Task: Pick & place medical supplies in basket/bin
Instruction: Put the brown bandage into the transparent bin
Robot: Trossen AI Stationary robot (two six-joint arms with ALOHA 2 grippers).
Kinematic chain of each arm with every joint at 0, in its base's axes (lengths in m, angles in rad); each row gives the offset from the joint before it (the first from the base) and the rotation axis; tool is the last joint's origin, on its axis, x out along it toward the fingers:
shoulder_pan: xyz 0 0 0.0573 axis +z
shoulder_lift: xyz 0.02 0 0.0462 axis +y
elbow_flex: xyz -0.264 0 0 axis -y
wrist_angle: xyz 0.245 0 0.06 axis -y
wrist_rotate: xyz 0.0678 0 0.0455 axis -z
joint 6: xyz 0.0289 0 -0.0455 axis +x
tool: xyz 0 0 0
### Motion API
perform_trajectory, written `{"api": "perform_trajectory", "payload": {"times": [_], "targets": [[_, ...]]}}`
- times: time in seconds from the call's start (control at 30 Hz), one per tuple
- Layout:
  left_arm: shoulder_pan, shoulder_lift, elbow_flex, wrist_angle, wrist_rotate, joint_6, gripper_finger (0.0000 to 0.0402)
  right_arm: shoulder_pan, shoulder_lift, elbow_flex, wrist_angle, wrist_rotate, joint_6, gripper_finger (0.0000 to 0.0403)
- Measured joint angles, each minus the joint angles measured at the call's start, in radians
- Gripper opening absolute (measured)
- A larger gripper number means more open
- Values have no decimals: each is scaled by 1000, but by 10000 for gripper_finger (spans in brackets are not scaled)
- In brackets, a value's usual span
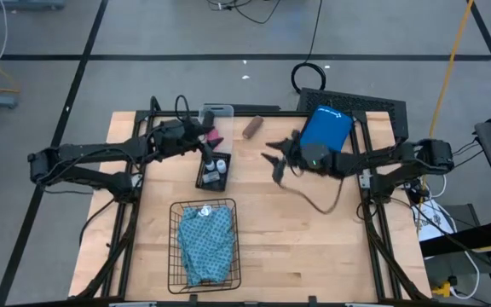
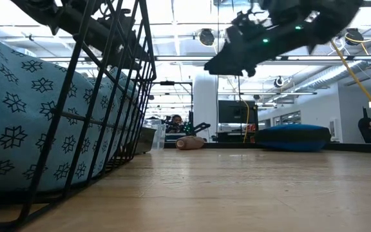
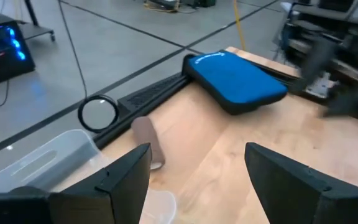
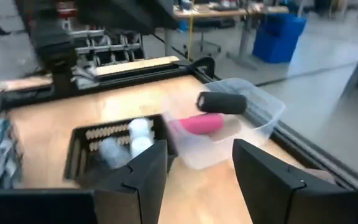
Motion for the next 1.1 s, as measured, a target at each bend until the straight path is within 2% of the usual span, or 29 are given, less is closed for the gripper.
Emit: {"api": "perform_trajectory", "payload": {"times": [0.1,0.23,0.33,0.57,0.73,0.83,0.97,1.1], "targets": [[-11,0,0,4,-1,9,269,-78,17,96,-128,-55,13,174],[-14,0,0,8,-1,12,269,-177,119,202,-201,-100,-51,174],[-14,0,0,1,-1,12,269,-257,225,293,-187,-179,-43,174],[-16,0,0,-8,-2,7,269,-388,492,527,-244,-190,-130,173],[-16,0,0,-7,-2,6,269,-461,648,734,-493,-258,-168,168],[-16,0,0,-8,-2,3,269,-491,715,830,-623,-264,-176,164],[-16,0,0,-24,-2,-11,269,-514,746,873,-789,-335,-186,159],[-16,1,0,-42,-2,-12,269,-500,726,877,-966,-332,-229,155]]}}
